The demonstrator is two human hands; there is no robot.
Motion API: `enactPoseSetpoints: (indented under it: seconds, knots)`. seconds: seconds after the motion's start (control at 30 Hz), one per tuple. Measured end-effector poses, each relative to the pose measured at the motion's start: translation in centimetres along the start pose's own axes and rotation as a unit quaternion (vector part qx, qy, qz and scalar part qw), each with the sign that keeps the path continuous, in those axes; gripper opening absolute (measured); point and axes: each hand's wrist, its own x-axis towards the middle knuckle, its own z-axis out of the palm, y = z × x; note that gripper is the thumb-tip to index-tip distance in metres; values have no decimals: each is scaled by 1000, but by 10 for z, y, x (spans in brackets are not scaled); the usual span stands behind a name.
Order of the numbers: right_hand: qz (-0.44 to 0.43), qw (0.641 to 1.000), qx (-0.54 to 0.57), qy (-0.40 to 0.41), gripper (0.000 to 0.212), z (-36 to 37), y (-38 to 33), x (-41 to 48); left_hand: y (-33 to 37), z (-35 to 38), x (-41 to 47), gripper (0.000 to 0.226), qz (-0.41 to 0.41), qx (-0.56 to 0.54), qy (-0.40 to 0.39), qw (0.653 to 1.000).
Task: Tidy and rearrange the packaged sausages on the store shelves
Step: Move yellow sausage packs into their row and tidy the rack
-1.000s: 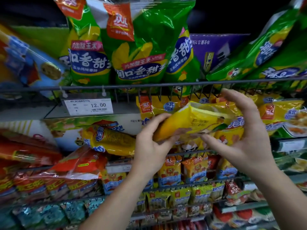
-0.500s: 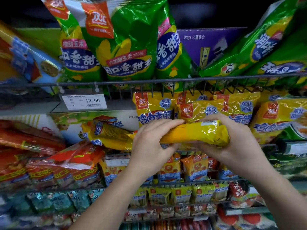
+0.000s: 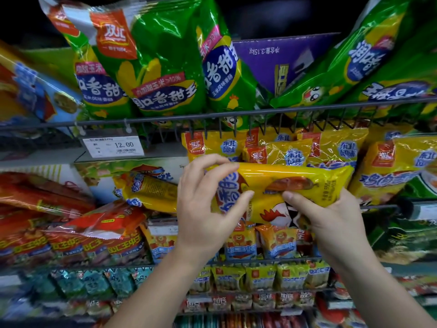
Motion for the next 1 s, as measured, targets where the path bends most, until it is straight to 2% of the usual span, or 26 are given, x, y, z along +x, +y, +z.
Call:
enactPoseSetpoints:
  seconds: [0.13, 0.33, 0.43, 0.53, 0.6, 0.73, 0.8, 0.9, 0.93, 1.0]
  knots:
    - [61, 992, 107, 27, 44, 1, 10, -1, 1, 3, -12, 27, -11, -12, 15, 1000]
    - [124, 964, 229, 56, 48, 3, 14, -2, -7, 7, -27, 26, -50, 2, 1, 999]
    - [135, 956, 254, 59, 52, 5, 20, -4, -4, 7, -27, 28, -98, -10, 0, 995]
    - [149, 946, 282, 57, 53, 6, 25, -8, 0, 6, -29, 32, -182, -32, 7, 983]
    - [157, 938, 304, 53, 59, 6, 30, -11, 5, 6, -32, 38, -272, -65, -3, 960]
    - [186, 920, 342, 47, 59, 7, 42, -17, 16, 11, -30, 47, -425, -203, -24, 882]
    - [201, 912, 354, 40, 56, 7, 46, -20, 19, 14, -26, 51, -453, -265, -31, 851]
    - [222, 904, 364, 30, 52, 9, 48, -28, 28, 20, -27, 59, -469, -319, -42, 823]
    - [225, 904, 362, 32, 55, 10, 50, -31, 31, 23, -28, 61, -475, -324, -37, 817]
    - [225, 906, 357, 26, 76, 14, 50, -37, 35, 26, -29, 63, -485, -330, -10, 810]
